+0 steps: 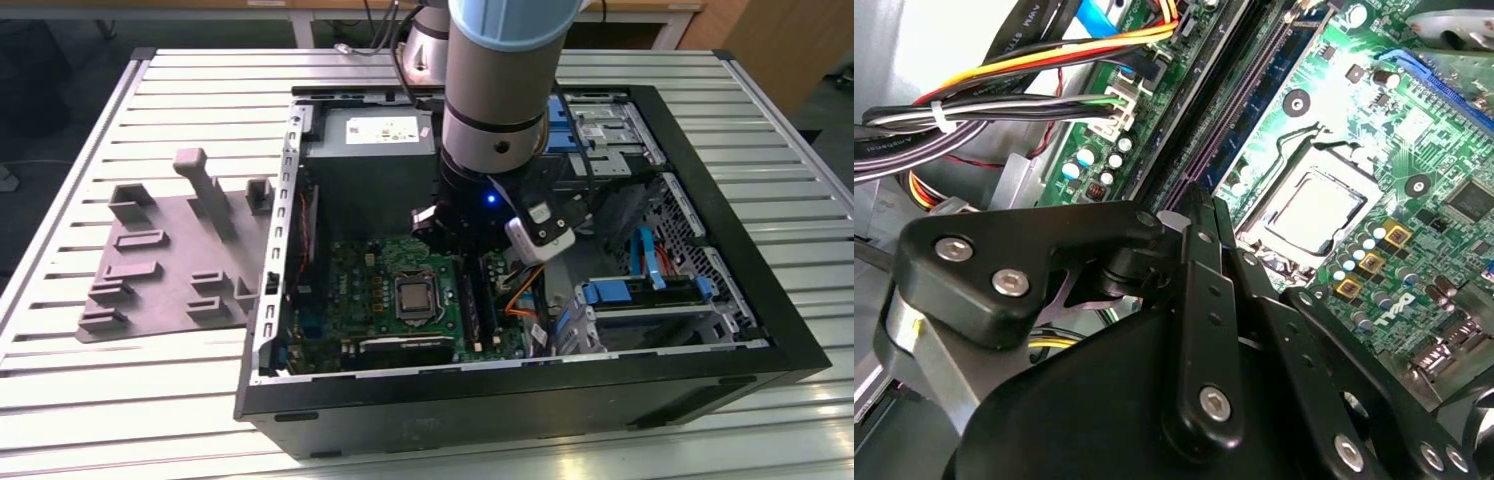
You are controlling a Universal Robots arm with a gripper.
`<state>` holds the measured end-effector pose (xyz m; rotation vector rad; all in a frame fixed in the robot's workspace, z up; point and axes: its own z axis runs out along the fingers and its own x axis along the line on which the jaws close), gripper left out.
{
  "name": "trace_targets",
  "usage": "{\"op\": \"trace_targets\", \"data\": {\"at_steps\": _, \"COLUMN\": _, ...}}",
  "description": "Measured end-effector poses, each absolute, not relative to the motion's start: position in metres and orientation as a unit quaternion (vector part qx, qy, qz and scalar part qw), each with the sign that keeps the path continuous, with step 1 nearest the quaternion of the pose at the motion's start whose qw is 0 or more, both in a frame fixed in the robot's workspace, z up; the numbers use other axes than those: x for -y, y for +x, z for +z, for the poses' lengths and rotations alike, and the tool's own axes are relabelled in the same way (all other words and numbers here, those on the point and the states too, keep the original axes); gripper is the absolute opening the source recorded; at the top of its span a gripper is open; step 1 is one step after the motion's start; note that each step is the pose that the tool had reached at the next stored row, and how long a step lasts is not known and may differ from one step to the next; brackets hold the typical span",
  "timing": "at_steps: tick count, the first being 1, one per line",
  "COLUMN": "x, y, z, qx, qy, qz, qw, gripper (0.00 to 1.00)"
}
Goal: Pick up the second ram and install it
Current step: 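Insert the second ram into the second slot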
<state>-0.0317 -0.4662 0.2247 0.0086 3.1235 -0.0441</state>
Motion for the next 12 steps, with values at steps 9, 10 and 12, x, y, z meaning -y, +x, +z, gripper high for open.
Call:
{"op": "trace_targets", "data": {"at_steps": 9, "x": 0.4662, "y": -0.0317, "z": 0.2246, "qx": -1.000, "qy": 0.015, "qz": -0.014, "qw": 0.009, "gripper": 0.12}}
{"op": "trace_targets", "data": {"at_steps": 10, "x": 0.4662, "y": -0.0317, "z": 0.2246, "qx": -1.000, "qy": 0.016, "qz": -0.014, "qw": 0.009, "gripper": 0.12}}
{"op": "trace_targets", "data": {"at_steps": 12, "x": 0.4662, "y": -0.0317, "z": 0.2246, "qx": -1.000, "qy": 0.019, "qz": -0.014, "qw": 0.009, "gripper": 0.12}}
